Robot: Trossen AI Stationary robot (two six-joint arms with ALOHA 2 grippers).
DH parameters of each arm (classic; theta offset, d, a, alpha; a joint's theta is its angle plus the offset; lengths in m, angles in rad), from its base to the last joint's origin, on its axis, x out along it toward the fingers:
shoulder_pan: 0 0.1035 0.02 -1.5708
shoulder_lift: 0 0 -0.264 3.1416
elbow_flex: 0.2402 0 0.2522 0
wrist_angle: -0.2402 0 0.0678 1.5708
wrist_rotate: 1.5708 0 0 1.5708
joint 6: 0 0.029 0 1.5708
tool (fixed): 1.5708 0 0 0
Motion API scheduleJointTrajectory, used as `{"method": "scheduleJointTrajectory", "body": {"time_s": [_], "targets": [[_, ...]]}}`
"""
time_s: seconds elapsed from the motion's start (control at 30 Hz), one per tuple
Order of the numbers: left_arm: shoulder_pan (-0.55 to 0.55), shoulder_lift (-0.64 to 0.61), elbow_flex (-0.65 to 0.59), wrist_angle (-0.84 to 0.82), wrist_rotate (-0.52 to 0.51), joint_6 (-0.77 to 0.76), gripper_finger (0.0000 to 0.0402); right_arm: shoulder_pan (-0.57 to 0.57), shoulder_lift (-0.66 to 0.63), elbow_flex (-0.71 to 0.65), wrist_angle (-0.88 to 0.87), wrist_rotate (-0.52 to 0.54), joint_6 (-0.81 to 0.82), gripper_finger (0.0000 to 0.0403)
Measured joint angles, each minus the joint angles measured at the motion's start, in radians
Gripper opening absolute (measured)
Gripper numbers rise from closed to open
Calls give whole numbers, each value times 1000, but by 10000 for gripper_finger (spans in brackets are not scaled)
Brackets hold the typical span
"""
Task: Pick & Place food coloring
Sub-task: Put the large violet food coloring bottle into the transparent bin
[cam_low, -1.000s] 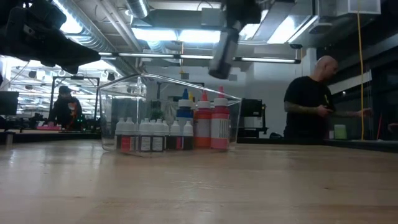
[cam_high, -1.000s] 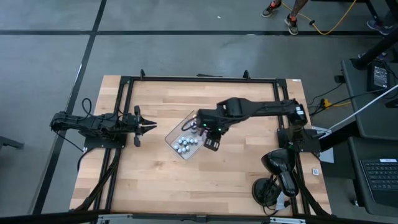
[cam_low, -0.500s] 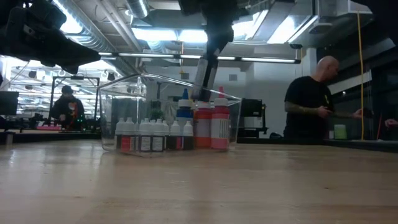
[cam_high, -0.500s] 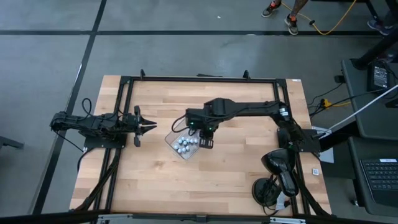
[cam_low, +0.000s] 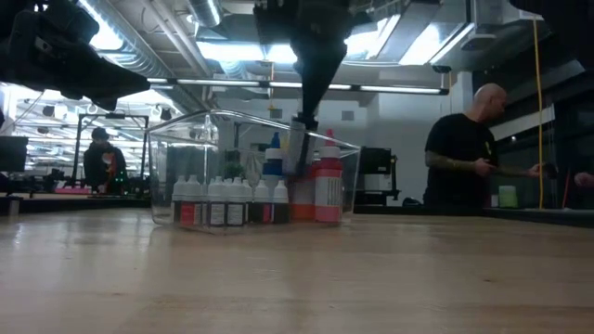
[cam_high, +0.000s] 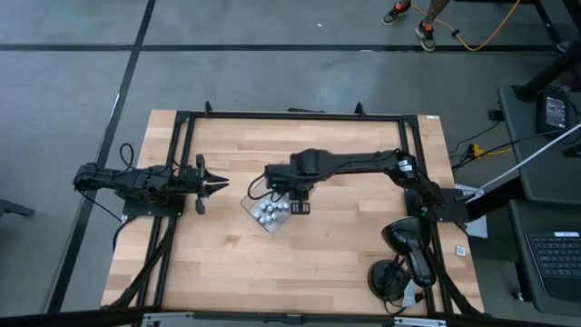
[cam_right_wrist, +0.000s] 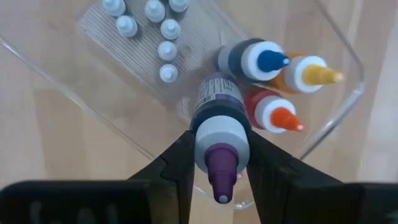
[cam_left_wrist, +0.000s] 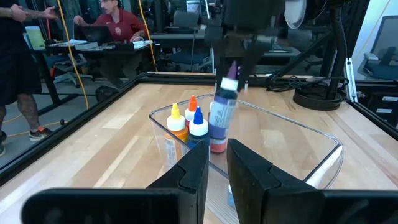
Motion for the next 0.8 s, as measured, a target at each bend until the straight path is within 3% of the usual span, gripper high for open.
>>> {"method": "scheduleJointTrajectory", "body": {"time_s": [0.8], "targets": [[0, 0, 0, 0, 0, 0, 52, -4, 113, 0, 15, -7, -67, 121]]}}
